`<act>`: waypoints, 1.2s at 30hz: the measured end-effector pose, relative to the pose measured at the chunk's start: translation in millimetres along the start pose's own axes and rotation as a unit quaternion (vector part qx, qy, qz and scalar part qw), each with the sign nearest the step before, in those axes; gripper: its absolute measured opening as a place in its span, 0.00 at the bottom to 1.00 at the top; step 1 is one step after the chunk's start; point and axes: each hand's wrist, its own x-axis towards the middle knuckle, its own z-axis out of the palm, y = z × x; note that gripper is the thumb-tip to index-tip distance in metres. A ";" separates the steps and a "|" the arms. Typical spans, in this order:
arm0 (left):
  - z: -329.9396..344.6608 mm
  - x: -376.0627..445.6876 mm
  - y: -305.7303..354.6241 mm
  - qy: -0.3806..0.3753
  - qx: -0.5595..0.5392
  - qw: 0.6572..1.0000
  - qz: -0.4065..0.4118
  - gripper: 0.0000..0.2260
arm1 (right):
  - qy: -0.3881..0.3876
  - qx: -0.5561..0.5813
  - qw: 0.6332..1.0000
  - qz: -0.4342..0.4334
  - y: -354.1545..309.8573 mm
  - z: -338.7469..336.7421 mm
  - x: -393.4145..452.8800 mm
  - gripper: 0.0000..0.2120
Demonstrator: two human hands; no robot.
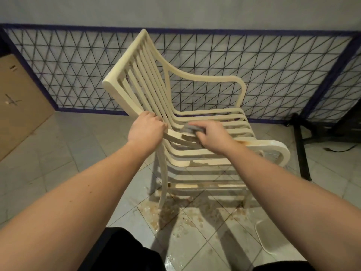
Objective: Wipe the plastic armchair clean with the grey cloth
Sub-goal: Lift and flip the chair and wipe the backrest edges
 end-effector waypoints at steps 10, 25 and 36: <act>4.7 1.8 -2.3 0.002 -0.005 1.000 0.002 0.09 | -0.033 -0.149 0.988 -0.001 14.9 -8.6 -33.5 0.24; -18.3 13.0 21.4 -0.128 0.002 0.992 -0.021 0.14 | 0.074 -0.143 0.986 -0.035 40.3 33.9 -77.0 0.30; 7.5 16.2 60.1 -0.065 -0.183 0.981 -0.004 0.15 | 0.013 -0.121 0.991 0.064 29.1 -3.3 -25.4 0.17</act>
